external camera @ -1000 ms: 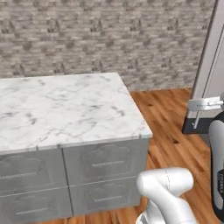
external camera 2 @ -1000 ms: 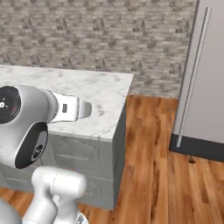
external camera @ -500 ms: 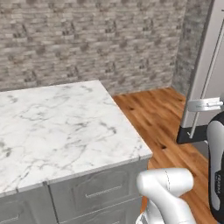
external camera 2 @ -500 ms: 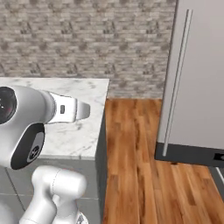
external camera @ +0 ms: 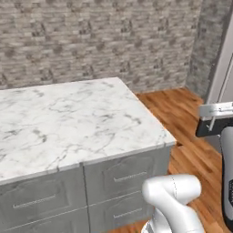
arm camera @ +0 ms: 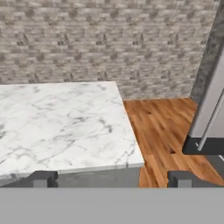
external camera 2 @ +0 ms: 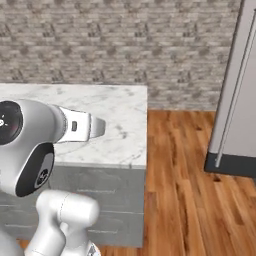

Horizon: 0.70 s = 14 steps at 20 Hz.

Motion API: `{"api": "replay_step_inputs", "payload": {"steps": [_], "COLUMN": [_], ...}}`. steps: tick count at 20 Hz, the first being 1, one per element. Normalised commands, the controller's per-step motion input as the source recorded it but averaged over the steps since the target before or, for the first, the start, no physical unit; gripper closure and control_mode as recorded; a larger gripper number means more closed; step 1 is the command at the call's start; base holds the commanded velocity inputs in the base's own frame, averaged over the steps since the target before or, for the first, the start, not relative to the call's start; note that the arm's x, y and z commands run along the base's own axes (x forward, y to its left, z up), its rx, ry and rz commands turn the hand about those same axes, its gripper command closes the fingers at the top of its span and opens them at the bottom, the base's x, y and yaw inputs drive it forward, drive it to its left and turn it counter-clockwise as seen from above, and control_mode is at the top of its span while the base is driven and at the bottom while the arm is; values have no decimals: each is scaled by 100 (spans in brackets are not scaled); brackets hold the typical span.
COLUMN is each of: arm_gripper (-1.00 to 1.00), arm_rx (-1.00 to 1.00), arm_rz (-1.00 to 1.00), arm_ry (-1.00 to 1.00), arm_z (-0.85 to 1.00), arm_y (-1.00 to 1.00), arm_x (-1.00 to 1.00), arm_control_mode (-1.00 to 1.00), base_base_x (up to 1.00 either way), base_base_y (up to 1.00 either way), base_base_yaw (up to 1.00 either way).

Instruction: Retrieve the bottle and the shaker from the cabinet and place them next to the mixing bowl on the counter. Then add garlic from the fridge to the mixing bowl.

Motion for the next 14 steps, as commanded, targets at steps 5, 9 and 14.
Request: {"api": "replay_step_inputs", "payload": {"steps": [5,9,14], "arm_gripper": [-100,-100,-100], "arm_rx": [0,0,0], "arm_rz": [0,0,0], "arm_ry": [0,0,0], "arm_z": [0,0,0], "arm_y": [0,0,0], "arm_x": [0,0,0], "arm_control_mode": [100,100,100], "base_base_x": [-20,-25,-35], "base_base_y": [100,100,100], "base_base_yaw": [0,0,3]}}
